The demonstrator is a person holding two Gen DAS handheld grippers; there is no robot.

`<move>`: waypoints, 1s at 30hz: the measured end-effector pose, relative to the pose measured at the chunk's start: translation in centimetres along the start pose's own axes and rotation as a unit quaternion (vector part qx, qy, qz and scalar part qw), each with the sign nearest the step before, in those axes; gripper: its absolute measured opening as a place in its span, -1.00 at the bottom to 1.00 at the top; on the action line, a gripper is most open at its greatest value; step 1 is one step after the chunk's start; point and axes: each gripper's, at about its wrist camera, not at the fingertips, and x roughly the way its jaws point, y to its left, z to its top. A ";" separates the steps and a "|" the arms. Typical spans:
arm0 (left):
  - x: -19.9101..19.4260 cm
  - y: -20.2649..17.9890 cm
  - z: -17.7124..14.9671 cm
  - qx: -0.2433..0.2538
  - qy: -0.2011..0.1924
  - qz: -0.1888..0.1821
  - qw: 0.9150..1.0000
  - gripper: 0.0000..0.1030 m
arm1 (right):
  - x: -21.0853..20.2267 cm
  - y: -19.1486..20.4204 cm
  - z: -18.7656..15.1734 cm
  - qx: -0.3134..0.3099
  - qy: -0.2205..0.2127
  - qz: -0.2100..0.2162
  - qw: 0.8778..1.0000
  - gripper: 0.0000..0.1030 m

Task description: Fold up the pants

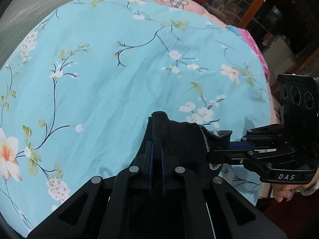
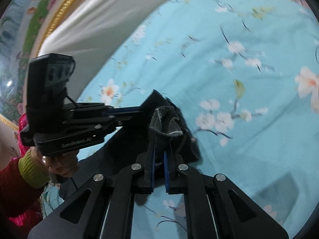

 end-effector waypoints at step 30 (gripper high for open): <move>3.3 2.8 2.0 -0.037 0.063 -0.070 0.995 -0.81 | 2.0 -3.2 -0.9 0.073 0.011 0.035 0.997 -0.77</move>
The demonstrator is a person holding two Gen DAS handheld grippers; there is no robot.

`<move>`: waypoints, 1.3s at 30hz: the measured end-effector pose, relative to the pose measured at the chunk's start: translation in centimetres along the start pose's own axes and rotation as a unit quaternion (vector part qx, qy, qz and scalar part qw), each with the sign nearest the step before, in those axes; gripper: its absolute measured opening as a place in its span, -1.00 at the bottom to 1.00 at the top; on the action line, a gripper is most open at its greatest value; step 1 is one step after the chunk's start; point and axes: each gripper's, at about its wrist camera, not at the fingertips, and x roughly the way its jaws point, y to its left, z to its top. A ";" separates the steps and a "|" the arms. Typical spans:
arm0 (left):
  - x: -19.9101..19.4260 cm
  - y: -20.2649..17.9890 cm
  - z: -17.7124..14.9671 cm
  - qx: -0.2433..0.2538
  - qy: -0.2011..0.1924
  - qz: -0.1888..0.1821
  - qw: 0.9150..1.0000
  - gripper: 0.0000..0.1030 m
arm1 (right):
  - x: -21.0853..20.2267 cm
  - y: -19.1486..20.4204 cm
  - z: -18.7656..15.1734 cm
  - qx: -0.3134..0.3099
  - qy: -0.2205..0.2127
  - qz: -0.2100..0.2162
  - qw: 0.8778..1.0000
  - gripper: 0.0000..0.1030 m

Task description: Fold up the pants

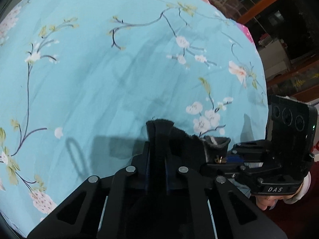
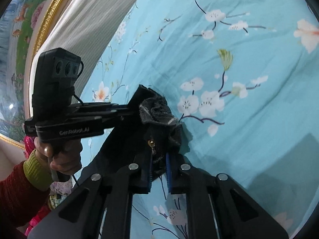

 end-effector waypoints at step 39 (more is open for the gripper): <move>-17.7 7.2 -27.8 -0.256 -0.239 0.019 0.936 -0.82 | 8.4 20.9 -7.5 -0.255 0.193 0.182 0.930 -0.77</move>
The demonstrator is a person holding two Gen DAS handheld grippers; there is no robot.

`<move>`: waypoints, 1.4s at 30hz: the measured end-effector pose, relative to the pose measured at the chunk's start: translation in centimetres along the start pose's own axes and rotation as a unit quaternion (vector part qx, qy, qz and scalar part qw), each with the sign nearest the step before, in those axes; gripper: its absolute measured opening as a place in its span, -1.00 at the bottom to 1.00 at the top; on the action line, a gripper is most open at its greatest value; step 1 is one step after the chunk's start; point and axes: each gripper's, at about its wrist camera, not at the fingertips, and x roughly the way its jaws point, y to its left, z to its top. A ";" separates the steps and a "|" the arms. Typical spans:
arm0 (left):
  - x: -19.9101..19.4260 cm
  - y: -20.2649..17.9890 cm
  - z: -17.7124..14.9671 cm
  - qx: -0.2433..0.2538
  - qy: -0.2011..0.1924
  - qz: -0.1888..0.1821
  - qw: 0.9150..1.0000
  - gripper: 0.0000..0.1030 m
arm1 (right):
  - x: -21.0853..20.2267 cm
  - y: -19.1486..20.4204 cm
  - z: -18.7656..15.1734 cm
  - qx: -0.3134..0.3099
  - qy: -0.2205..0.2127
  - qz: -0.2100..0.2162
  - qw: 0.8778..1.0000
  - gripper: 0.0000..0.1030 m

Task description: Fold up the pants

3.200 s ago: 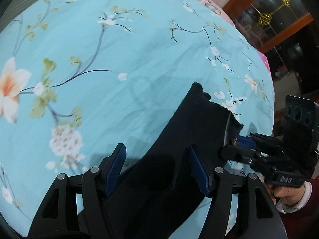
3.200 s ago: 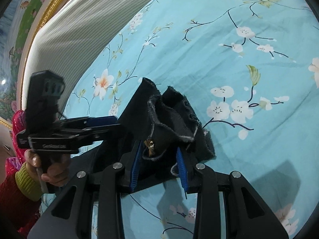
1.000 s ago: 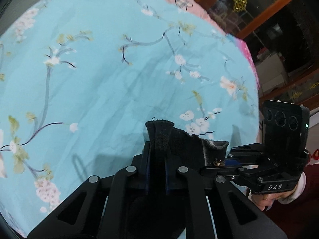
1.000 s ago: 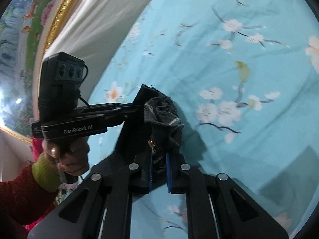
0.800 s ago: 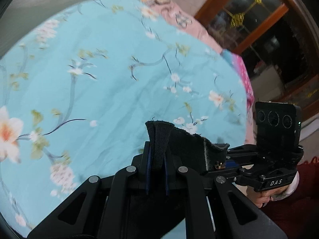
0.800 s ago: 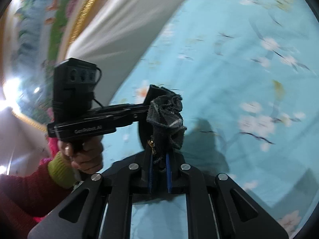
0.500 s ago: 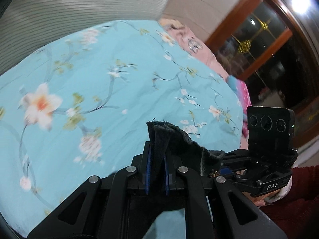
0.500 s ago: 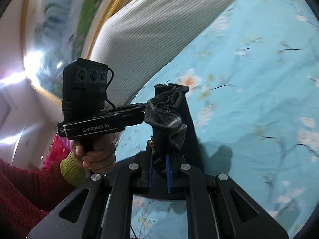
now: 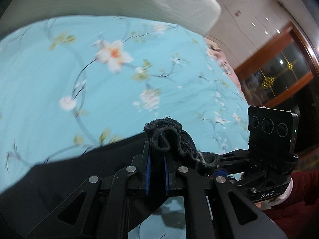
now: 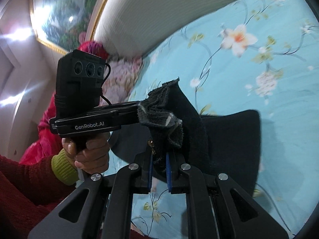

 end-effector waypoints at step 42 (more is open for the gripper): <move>-6.7 11.0 -12.3 -0.260 -0.077 0.078 0.959 -0.31 | 10.7 4.2 -0.2 -0.074 0.132 -0.030 0.988 -0.22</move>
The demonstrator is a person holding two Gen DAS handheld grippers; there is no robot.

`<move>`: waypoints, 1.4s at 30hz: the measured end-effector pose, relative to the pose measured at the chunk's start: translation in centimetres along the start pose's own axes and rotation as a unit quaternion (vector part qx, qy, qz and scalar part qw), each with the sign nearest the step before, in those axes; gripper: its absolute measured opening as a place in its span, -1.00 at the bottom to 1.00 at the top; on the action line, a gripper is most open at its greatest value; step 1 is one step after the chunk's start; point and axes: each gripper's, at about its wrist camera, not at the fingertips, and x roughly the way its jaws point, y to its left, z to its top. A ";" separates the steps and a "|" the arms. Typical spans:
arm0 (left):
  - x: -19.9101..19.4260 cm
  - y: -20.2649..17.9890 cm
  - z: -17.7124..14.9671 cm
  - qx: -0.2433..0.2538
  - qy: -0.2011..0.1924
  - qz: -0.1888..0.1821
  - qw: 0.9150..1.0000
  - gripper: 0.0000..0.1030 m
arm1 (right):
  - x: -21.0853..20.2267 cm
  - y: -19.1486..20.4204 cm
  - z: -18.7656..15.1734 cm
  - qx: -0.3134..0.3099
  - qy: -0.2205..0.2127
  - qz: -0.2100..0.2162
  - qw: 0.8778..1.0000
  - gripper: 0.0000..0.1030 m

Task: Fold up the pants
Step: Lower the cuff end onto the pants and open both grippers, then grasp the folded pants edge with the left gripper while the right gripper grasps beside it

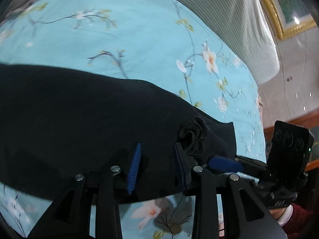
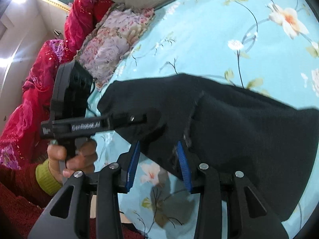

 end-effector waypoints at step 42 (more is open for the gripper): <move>-10.1 19.5 -5.2 -0.278 -0.115 0.069 0.951 0.10 | 19.3 12.9 14.1 -0.239 0.129 0.001 0.962 -0.01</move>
